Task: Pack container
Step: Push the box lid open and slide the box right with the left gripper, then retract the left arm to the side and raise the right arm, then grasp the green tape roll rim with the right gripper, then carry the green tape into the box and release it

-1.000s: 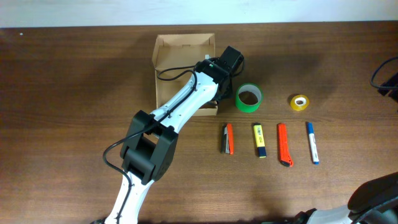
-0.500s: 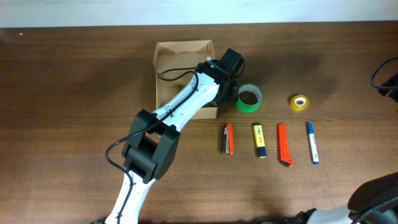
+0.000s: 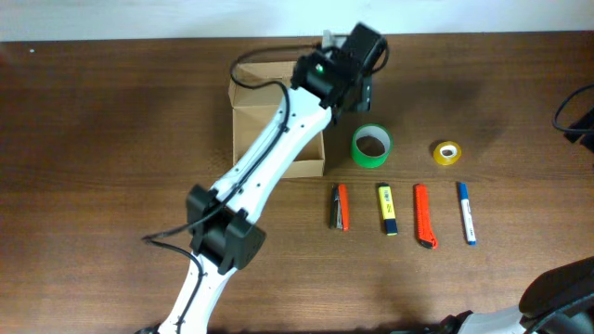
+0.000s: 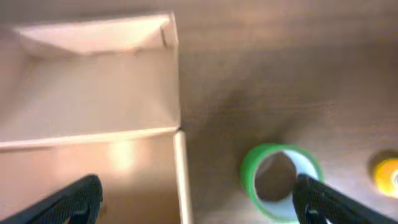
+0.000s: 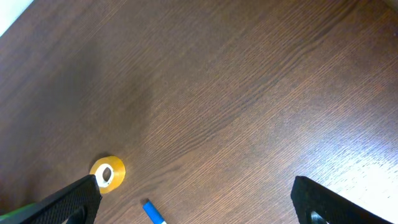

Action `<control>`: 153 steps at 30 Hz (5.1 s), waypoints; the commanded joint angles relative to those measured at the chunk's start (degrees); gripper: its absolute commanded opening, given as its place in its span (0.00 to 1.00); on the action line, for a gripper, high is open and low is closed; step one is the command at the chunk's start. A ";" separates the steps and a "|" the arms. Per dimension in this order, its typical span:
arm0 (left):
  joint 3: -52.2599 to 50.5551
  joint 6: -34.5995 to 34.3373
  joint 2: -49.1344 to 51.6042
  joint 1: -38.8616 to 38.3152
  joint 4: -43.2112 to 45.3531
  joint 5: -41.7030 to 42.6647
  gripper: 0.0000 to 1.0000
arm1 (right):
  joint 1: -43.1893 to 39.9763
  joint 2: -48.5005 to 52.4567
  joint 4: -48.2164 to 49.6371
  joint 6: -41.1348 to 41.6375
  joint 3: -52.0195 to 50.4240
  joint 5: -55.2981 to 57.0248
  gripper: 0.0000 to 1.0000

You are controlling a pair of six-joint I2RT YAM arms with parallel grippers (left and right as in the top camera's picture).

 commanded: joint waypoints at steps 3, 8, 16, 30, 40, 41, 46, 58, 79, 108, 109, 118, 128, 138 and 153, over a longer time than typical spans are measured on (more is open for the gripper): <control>17.20 1.46 -0.26 1.42 -13.55 -6.56 0.97 | -0.04 0.48 0.20 0.39 1.33 -0.70 0.99; 29.35 8.70 -1.33 7.17 -23.54 -6.25 0.97 | -0.04 0.48 0.68 -4.09 1.33 4.70 0.99; 29.64 11.52 -9.60 21.90 -23.54 -6.23 0.97 | -0.04 0.48 0.63 -4.13 1.33 6.43 0.99; 24.52 20.61 -11.85 48.30 -22.23 2.25 0.99 | 3.32 0.46 0.96 1.25 1.90 -17.05 0.94; 9.22 25.90 -12.61 59.69 -18.62 16.85 1.00 | 27.98 0.48 -14.05 -3.10 16.13 9.33 1.00; 7.32 26.01 -13.07 60.52 -18.32 17.64 1.00 | 30.40 0.48 -15.08 -3.39 17.51 11.87 1.00; -0.26 27.45 -18.03 63.54 -16.85 19.89 1.00 | 37.99 0.52 -18.32 -4.11 18.97 16.15 0.99; -27.12 32.57 -37.42 61.31 -11.28 6.45 1.00 | 37.88 5.07 -22.75 -2.29 18.97 12.00 1.00; -54.38 33.09 -37.53 60.96 5.88 0.76 1.00 | 42.64 26.25 -17.07 0.55 19.06 4.94 0.74; -54.38 33.09 -37.53 60.96 6.73 2.10 1.00 | 49.53 38.23 -16.22 -5.84 19.04 7.85 0.53; -54.38 33.09 -37.53 60.96 6.73 2.10 1.00 | 49.53 38.51 -16.22 -5.81 19.04 7.93 0.50; -54.38 33.09 -37.53 60.96 6.73 2.10 1.00 | 49.46 39.98 -15.50 -5.18 19.04 8.41 0.15; -54.38 33.09 -37.53 60.96 6.73 2.10 1.00 | 49.46 39.95 -17.42 -5.20 20.59 8.41 0.04; -54.38 33.09 -37.53 60.96 6.73 2.10 1.00 | 49.46 39.95 -28.33 -3.23 43.06 10.23 0.04; -54.38 33.09 -37.53 60.96 6.73 2.10 1.00 | 50.53 37.88 -37.11 1.55 60.81 10.95 0.04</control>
